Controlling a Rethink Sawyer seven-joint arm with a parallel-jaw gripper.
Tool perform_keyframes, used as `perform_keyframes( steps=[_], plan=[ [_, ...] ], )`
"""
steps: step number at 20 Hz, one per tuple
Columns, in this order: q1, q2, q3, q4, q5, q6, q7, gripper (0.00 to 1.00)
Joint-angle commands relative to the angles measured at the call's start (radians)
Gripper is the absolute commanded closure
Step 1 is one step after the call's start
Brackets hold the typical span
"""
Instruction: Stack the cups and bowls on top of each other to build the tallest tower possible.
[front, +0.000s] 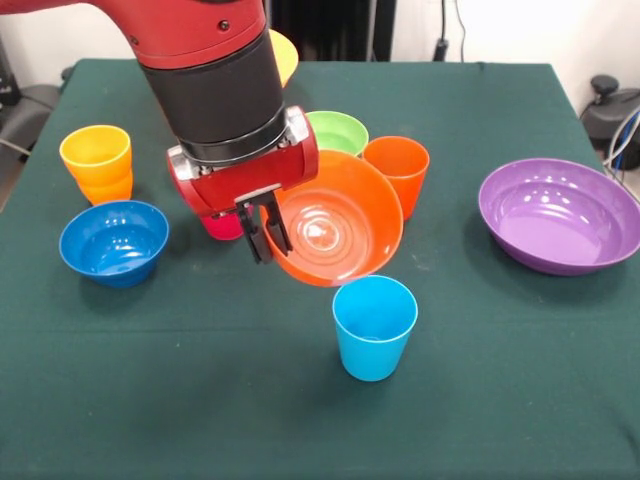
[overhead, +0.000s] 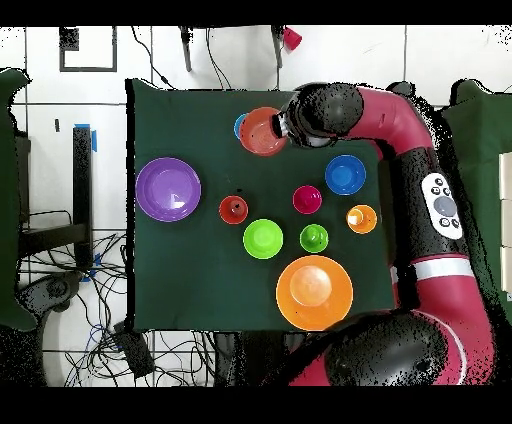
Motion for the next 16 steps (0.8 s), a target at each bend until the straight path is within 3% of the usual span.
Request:
perform_keyframes(
  steps=[1,7,16],
  plan=[
    [-0.029,0.014,-0.001,0.15,0.04,-0.023,-0.029,1.0],
    [-0.113,0.051,0.082,0.255,0.118,-0.129,-0.056,1.0],
    [-0.188,0.103,0.191,0.324,0.118,-0.27,-0.127,1.0]
  ],
)
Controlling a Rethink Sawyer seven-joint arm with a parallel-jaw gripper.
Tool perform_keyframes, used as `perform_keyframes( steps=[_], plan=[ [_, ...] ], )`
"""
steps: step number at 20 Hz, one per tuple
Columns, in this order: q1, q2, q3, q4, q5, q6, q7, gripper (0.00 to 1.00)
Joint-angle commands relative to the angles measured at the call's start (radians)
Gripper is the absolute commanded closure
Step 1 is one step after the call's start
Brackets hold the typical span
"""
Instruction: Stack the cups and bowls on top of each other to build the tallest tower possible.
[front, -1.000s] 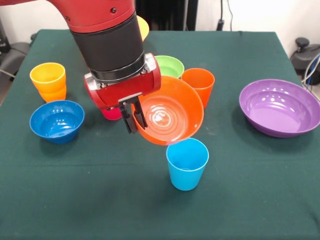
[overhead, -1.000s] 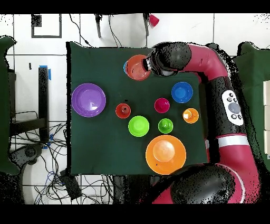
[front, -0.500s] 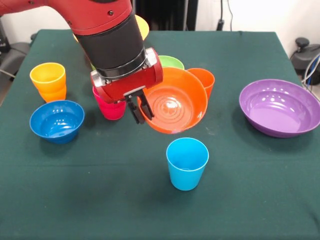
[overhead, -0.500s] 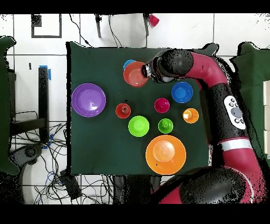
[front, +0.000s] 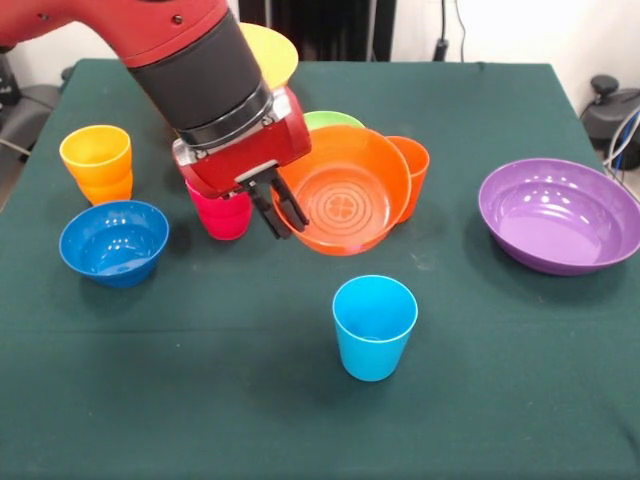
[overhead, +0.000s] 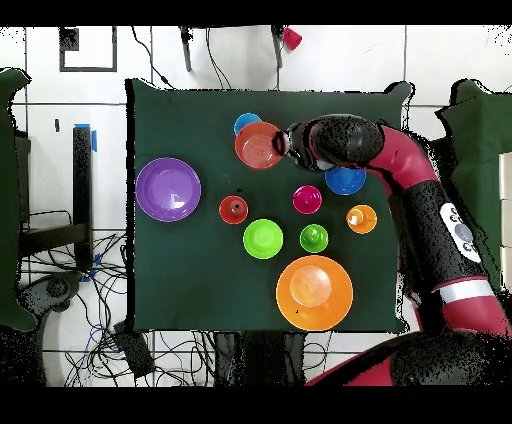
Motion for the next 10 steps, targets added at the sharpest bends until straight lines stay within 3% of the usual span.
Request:
perform_keyframes(
  steps=[1,4,10],
  plan=[
    [-0.015,0.074,0.095,0.088,-0.004,-0.1,-0.138,1.0],
    [-0.018,0.083,0.107,0.081,-0.009,-0.097,-0.144,1.0],
    [0.034,0.044,0.04,0.035,-0.036,-0.034,-0.09,1.0]
  ],
)
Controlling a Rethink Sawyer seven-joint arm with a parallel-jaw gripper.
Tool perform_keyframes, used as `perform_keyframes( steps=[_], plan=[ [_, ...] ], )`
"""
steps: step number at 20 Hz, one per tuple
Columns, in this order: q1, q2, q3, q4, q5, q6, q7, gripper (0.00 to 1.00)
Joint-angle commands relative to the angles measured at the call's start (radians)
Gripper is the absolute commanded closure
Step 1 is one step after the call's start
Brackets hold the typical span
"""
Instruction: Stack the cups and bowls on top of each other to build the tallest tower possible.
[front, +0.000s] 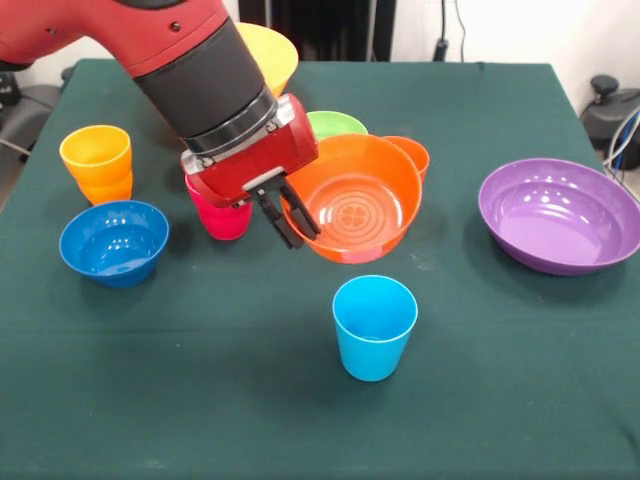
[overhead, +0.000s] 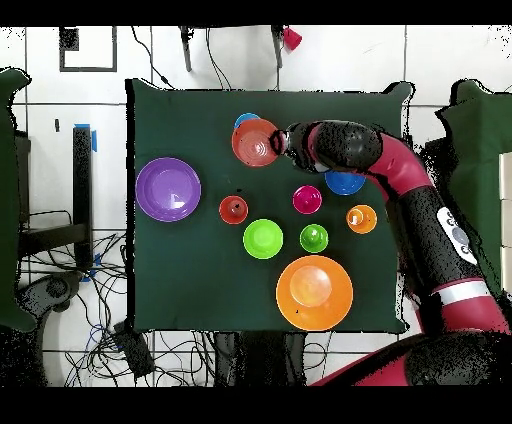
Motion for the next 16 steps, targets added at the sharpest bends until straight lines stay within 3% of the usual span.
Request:
perform_keyframes(
  steps=[1,7,16],
  plan=[
    [0.061,0.019,0.005,0.005,-0.033,0.02,-0.098,1.0],
    [0.019,0.062,0.076,0.037,-0.012,-0.043,-0.137,1.0],
    [-0.001,0.1,0.122,0.023,-0.022,-0.037,-0.17,1.0]
  ],
)
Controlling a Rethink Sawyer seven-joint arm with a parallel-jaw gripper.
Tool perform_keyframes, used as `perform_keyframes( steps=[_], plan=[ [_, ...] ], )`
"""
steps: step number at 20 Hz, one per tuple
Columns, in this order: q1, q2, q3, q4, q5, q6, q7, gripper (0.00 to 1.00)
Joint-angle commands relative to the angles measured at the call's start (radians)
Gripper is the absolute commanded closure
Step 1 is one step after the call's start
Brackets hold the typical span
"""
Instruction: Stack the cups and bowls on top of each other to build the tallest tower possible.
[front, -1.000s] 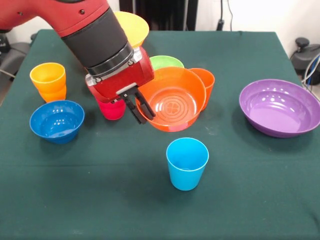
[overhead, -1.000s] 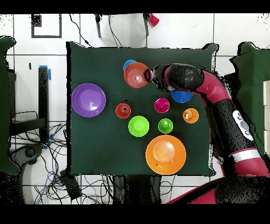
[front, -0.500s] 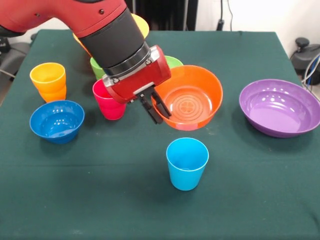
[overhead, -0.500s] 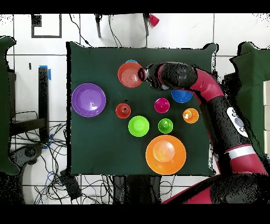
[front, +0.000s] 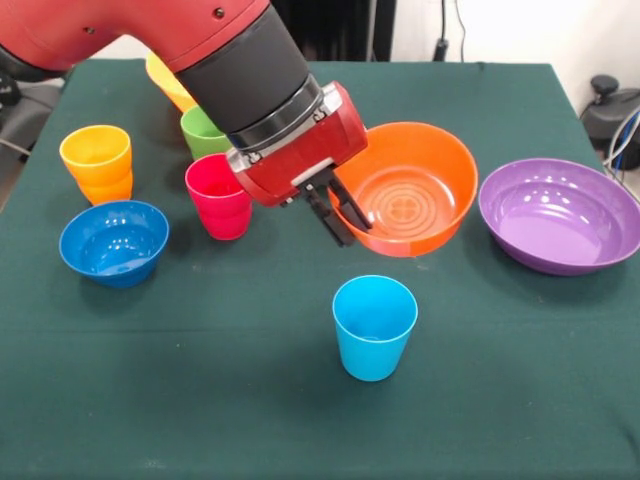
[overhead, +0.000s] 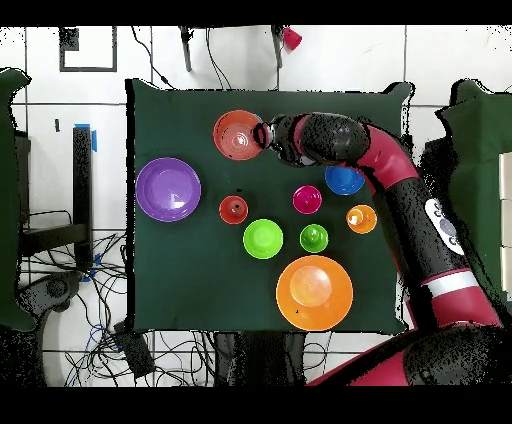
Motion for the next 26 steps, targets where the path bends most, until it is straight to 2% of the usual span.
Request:
perform_keyframes(
  steps=[1,10,16,23,26],
  plan=[
    [-0.001,0.078,0.042,0.016,-0.021,-0.031,-0.174,1.0],
    [0.009,0.107,0.059,-0.036,-0.018,0.025,-0.185,1.0],
    [0.038,0.093,0.033,-0.09,-0.046,0.066,-0.198,1.0],
    [0.078,0.079,0.005,-0.175,-0.1,0.115,-0.262,1.0],
    [0.079,0.079,0.011,-0.181,-0.109,0.115,-0.272,1.0]
  ],
)
